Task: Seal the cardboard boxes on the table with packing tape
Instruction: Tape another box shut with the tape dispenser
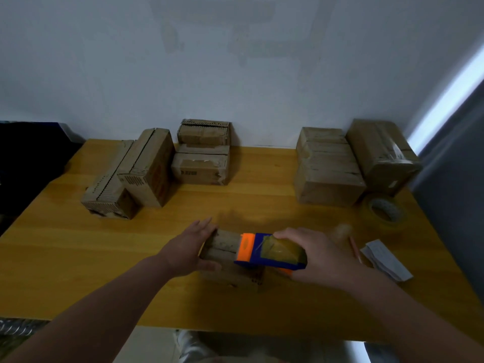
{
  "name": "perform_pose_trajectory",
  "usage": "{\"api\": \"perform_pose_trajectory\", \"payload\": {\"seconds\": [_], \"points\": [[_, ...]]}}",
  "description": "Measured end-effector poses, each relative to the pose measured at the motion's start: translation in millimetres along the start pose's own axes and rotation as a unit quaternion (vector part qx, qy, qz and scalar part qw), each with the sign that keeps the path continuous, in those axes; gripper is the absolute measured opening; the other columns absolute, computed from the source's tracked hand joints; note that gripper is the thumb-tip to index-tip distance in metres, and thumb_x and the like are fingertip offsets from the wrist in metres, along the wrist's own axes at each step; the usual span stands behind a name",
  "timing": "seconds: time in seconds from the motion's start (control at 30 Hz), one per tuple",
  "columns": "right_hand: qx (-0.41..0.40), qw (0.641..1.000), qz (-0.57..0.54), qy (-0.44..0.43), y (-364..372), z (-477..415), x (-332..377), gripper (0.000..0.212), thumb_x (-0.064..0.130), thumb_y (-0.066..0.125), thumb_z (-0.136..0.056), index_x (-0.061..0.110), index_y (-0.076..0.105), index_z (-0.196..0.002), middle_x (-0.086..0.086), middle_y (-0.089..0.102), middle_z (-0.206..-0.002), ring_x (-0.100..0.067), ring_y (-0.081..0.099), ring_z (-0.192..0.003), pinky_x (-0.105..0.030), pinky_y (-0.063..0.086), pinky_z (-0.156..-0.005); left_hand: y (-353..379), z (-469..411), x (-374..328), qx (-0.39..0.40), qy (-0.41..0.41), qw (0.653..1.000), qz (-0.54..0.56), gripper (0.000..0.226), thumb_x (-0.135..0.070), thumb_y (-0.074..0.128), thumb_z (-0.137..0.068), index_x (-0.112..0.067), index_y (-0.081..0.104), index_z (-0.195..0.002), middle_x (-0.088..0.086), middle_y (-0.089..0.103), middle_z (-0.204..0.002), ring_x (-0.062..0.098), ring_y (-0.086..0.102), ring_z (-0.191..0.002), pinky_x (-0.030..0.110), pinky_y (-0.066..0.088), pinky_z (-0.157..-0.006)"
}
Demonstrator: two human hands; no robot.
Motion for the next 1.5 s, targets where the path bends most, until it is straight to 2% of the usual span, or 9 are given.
{"api": "perform_pose_trajectory", "payload": {"seconds": [0.2,0.37,0.5,0.7,0.93,1.07,1.17,1.33,1.5], "points": [[-0.036,0.999,-0.015,0.002,17.9,1.5,-11.3,0.072,0.035,0.080,-0.072,0.044,0.041,-0.131,0.013,0.049,-0.129,-0.005,0.050,-0.114,-0.029,0.051,-0.090,-5.7,-7.0,-24.9,0.023,0.088,0.990,-0.107,0.105,-0.049,0.073,-0.076,-0.025,0.007,-0.153,-0.008,0.009,-0.160,0.014,0.000,-0.148,0.048,-0.003,-0.117],[-0.034,0.999,-0.024,0.002,23.7,-3.0,-8.3,0.072,0.031,0.080,-0.072,0.048,0.038,-0.128,0.013,0.047,-0.129,-0.005,0.049,-0.114,-0.029,0.051,-0.090,-7.4,-14.8,-32.1,0.018,0.113,0.989,-0.094,0.098,-0.044,0.080,-0.068,-0.026,0.028,-0.148,-0.007,0.035,-0.144,0.012,0.033,-0.134,0.045,0.006,-0.118],[-0.026,0.999,-0.032,-0.002,34.6,-13.9,7.5,0.073,0.024,0.076,-0.071,0.042,0.039,-0.131,0.009,0.045,-0.133,-0.011,0.047,-0.117,-0.034,0.049,-0.092,-16.4,-11.4,-14.5,0.022,0.100,0.993,-0.060,0.095,-0.039,0.085,-0.063,-0.026,0.035,-0.143,-0.008,0.041,-0.138,0.012,0.040,-0.125,0.031,0.032,-0.109],[-0.015,0.999,-0.048,0.008,34.6,-17.7,11.0,0.074,0.023,0.075,-0.071,0.045,0.038,-0.131,0.009,0.044,-0.133,-0.013,0.047,-0.117,-0.037,0.051,-0.091,-12.2,-9.7,-8.5,0.009,0.111,0.993,-0.039,0.091,-0.043,0.082,-0.066,-0.031,0.035,-0.143,-0.010,0.040,-0.141,0.010,0.034,-0.130,0.032,0.019,-0.113],[-0.004,1.000,-0.019,-0.017,-1.2,-3.2,2.7,0.069,0.037,0.080,-0.074,0.050,0.040,-0.128,0.022,0.047,-0.123,0.010,0.046,-0.108,-0.012,0.043,-0.087,-12.1,-7.8,-7.8,0.021,0.093,0.994,-0.044,0.092,-0.037,0.081,-0.070,-0.024,0.031,-0.146,-0.007,0.037,-0.141,0.012,0.032,-0.128,0.031,0.016,-0.114],[0.024,0.998,0.053,0.019,-8.0,18.9,-12.7,0.061,0.047,0.071,-0.082,0.045,0.038,-0.133,0.023,0.043,-0.120,0.010,0.037,-0.104,0.009,0.016,-0.080,-10.6,-7.8,-7.8,0.029,0.086,0.995,-0.049,0.093,-0.039,0.080,-0.073,-0.022,0.028,-0.148,-0.006,0.032,-0.142,0.012,0.028,-0.128,0.036,0.012,-0.118],[0.021,0.999,0.030,0.012,7.2,13.1,-19.5,0.065,0.042,0.075,-0.079,0.047,0.037,-0.132,0.015,0.048,-0.126,-0.001,0.048,-0.112,-0.015,0.043,-0.091,-9.2,-6.6,-8.5,0.031,0.091,0.993,-0.062,0.095,-0.042,0.077,-0.075,-0.022,0.023,-0.149,-0.004,0.028,-0.146,0.013,0.023,-0.135,0.036,0.004,-0.118],[0.004,0.999,0.038,0.010,14.4,7.3,-25.4,0.067,0.037,0.076,-0.077,0.045,0.038,-0.131,0.012,0.049,-0.125,-0.005,0.049,-0.109,-0.030,0.051,-0.088,2.2,0.5,-6.5,0.032,0.085,0.984,-0.151,0.101,-0.063,0.053,-0.083,-0.022,-0.007,-0.153,-0.005,-0.016,-0.158,0.023,-0.012,-0.147,0.038,-0.010,-0.115],[-0.025,0.999,0.027,0.008,21.7,4.1,-23.8,0.062,0.043,0.076,-0.076,0.047,0.040,-0.126,0.012,0.051,-0.120,-0.008,0.051,-0.106,-0.032,0.050,-0.085,25.3,1.7,-27.9,-0.001,0.070,0.979,-0.191,0.129,-0.095,-0.014,-0.045,-0.017,-0.023,-0.148,0.001,-0.038,-0.146,0.018,-0.031,-0.138,0.040,-0.020,-0.109]]}}
Point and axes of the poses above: each hand's wrist, its own z-axis away from the middle knuckle, its own y-axis out of the palm, x = y × z, the point moved 1 cm from there along -z, towards the middle knuckle
